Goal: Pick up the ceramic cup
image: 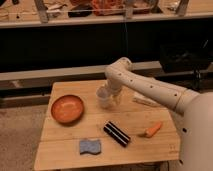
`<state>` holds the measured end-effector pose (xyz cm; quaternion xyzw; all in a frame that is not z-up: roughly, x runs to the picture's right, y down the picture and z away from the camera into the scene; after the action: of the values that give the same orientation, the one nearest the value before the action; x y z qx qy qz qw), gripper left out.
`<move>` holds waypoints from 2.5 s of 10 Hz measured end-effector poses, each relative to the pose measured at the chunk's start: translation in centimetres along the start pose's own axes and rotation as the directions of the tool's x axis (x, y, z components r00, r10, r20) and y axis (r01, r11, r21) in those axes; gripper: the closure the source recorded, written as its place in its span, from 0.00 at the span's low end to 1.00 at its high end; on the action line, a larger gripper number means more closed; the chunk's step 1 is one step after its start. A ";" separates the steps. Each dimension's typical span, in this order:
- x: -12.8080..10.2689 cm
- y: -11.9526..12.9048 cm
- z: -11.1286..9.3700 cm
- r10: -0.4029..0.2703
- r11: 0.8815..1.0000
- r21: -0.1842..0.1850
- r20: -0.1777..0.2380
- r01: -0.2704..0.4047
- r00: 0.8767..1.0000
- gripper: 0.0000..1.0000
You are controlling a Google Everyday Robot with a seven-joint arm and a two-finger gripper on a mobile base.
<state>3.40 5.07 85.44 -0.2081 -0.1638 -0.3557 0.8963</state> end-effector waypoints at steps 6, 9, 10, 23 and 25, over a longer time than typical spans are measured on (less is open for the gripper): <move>0.0 -0.1 0.4 -0.010 1.000 0.013 0.009 0.010 1.000 0.20; 0.0 -0.3 0.5 -0.013 1.000 0.019 0.013 0.013 1.000 0.20; 0.0 -0.3 0.6 -0.015 1.000 0.021 0.014 0.015 1.000 0.20; 0.3 -0.6 1.3 -0.020 0.999 0.041 0.025 0.019 0.999 0.20; 0.3 -0.7 1.4 -0.022 0.999 0.042 0.026 0.021 0.999 0.20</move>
<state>2.94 5.12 86.95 -0.1921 -0.1853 -0.3589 0.8944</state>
